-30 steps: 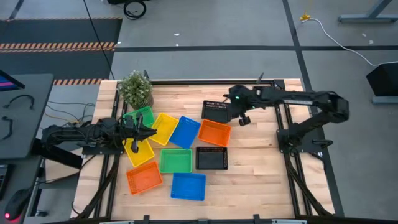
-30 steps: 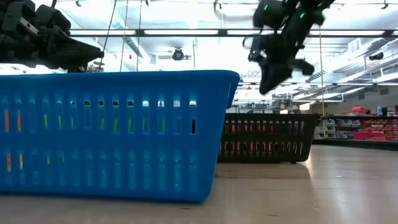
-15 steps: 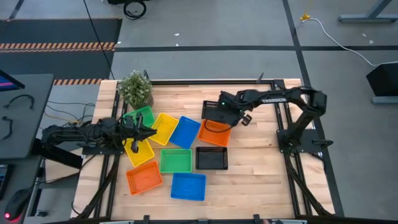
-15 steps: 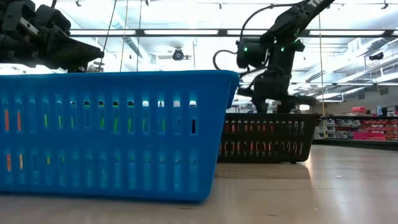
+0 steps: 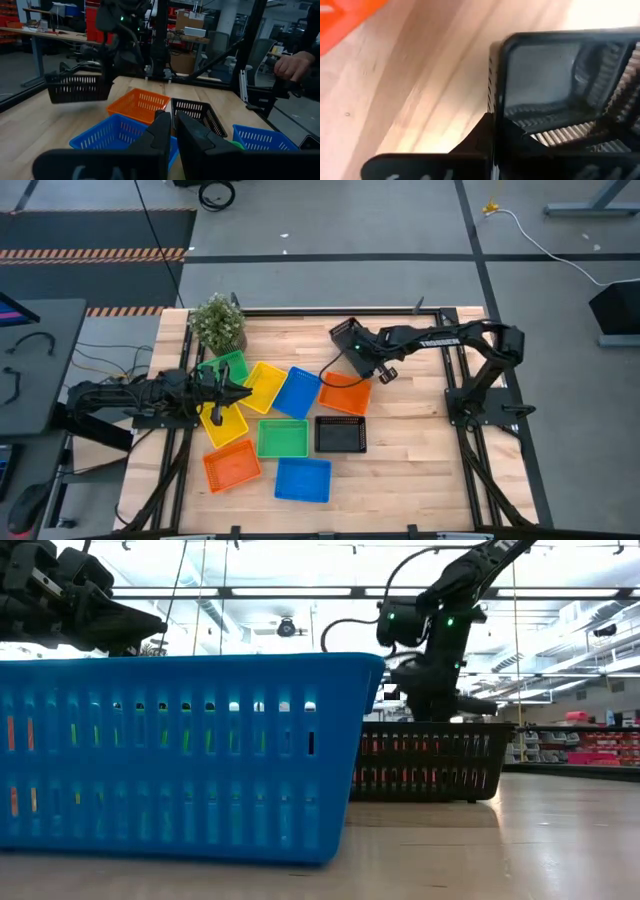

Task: Stack baskets by color
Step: Move the top black bin to the top right of the table

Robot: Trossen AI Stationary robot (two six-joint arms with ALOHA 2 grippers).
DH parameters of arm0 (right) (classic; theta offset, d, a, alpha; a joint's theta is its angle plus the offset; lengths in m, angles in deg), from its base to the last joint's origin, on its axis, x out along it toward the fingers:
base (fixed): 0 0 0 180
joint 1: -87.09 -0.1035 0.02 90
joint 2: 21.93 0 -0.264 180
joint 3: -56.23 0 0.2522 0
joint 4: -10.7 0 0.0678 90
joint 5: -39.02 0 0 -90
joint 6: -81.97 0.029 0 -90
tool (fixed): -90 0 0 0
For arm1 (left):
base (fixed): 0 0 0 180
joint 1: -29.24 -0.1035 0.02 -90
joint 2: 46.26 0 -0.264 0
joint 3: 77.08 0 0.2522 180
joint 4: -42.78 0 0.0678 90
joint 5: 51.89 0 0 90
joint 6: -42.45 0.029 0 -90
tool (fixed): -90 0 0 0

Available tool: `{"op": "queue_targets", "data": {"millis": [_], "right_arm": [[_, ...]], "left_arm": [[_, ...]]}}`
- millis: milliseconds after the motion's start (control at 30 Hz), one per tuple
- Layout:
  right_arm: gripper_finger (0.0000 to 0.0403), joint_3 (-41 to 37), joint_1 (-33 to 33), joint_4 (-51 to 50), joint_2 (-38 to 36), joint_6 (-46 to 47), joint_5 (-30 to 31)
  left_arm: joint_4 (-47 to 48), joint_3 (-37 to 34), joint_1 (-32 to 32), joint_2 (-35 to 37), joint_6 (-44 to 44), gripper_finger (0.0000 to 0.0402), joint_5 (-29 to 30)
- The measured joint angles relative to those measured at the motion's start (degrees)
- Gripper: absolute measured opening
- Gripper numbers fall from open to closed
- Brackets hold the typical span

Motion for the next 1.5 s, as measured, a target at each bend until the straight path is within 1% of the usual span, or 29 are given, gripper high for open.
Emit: {"op": "queue_targets", "data": {"millis": [100,233,267,333,433,600,700,833,1000,1133,1333,1500], "right_arm": [[0.0010,0.00,2.88,-1.78,-3.63,6.99,-2.36],[0.0008,0.00,8.25,-6.55,-6.78,17.68,-10.66],[0.0008,0.00,9.44,-8.16,-7.08,19.01,-12.06],[0.0008,0.00,11.48,-11.18,-7.12,19.46,-12.63],[0.0006,0.00,13.85,-12.20,-6.08,19.65,-11.11],[0.0006,0.00,16.07,-12.20,-3.20,19.68,-10.51],[0.0006,0.00,17.13,-12.82,-1.45,19.70,-8.42],[0.0008,0.00,17.62,-12.93,-0.03,19.70,-5.78],[0.0011,0.00,17.67,-12.92,0.19,19.70,-4.20],[0.0015,0.00,17.66,-12.95,0.19,19.57,-2.76],[0.0040,0.00,17.60,-12.97,0.19,19.14,1.90],[0.0077,-0.02,17.60,-12.97,0.19,19.04,1.92]], "left_arm": [[0.00,0.00,0.01,0.01,0.01,0.0038,-0.01],[0.00,-0.01,0.00,0.00,0.00,0.0034,0.00],[0.00,0.00,0.02,0.00,0.00,0.0032,-0.02],[0.00,-0.01,0.01,0.00,0.00,0.0030,-0.01],[0.00,0.00,0.00,0.02,0.01,0.0031,-0.02],[0.00,0.00,0.00,0.02,0.00,0.0038,0.00],[0.00,-0.01,0.00,0.02,0.00,0.0039,0.00],[0.00,0.00,0.00,0.00,0.01,0.0033,-0.01],[0.00,0.00,0.00,0.00,0.00,0.0028,-0.01],[0.00,0.00,0.01,0.00,0.00,0.0031,-0.01],[0.00,0.00,0.00,0.01,0.01,0.0036,-0.02],[0.00,0.00,0.00,0.02,0.00,0.0028,0.00]]}}
